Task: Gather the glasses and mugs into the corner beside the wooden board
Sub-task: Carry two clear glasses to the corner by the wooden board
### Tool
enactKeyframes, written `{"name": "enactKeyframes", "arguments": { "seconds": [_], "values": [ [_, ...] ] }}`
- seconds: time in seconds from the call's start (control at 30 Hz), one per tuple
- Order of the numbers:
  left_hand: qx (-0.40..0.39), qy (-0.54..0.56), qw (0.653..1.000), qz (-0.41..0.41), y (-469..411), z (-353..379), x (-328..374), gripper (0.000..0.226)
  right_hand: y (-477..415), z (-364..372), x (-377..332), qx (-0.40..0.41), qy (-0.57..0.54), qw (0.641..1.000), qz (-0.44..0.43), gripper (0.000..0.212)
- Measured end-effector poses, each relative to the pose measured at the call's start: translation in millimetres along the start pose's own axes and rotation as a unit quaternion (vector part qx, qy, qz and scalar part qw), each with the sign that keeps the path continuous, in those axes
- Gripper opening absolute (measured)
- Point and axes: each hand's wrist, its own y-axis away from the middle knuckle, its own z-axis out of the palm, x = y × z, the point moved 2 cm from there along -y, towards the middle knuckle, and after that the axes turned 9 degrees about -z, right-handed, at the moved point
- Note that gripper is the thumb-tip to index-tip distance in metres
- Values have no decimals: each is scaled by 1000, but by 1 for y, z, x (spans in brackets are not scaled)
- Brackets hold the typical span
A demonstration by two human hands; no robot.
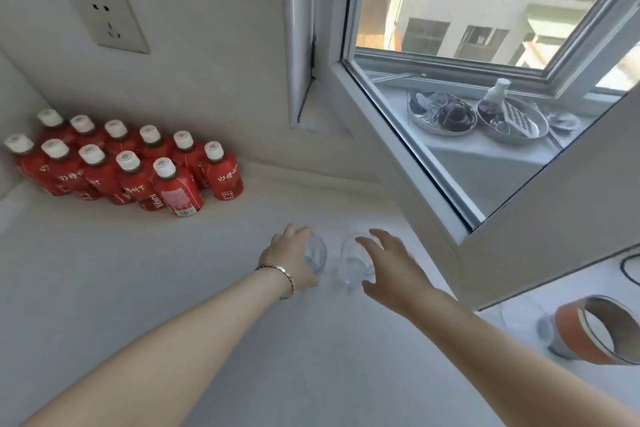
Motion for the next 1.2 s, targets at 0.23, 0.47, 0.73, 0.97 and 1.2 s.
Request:
{"name": "enactKeyframes", "arguments": {
  "seconds": [0.23, 0.47, 0.73, 0.97, 1.2],
  "values": [
    [60, 76, 995, -35, 47, 7, -49, 83, -33, 16, 0, -83, 123, 989, -14, 95],
    [180, 83, 973, -120, 126, 6, -91, 87, 2, 19, -7, -73, 126, 985, -88, 92],
    [273, 113, 912, -284, 285, 37, -110, 88, 95, 15, -56, -73, 121, 967, -212, 90],
    [312, 190, 832, -417, 449, 108, -101, 87, 192, 44, -137, -98, 140, 917, -361, 92],
    [317, 230, 753, -529, 608, 175, -113, 83, 317, 107, -235, -168, 133, 836, -505, 90]
  ]
}}
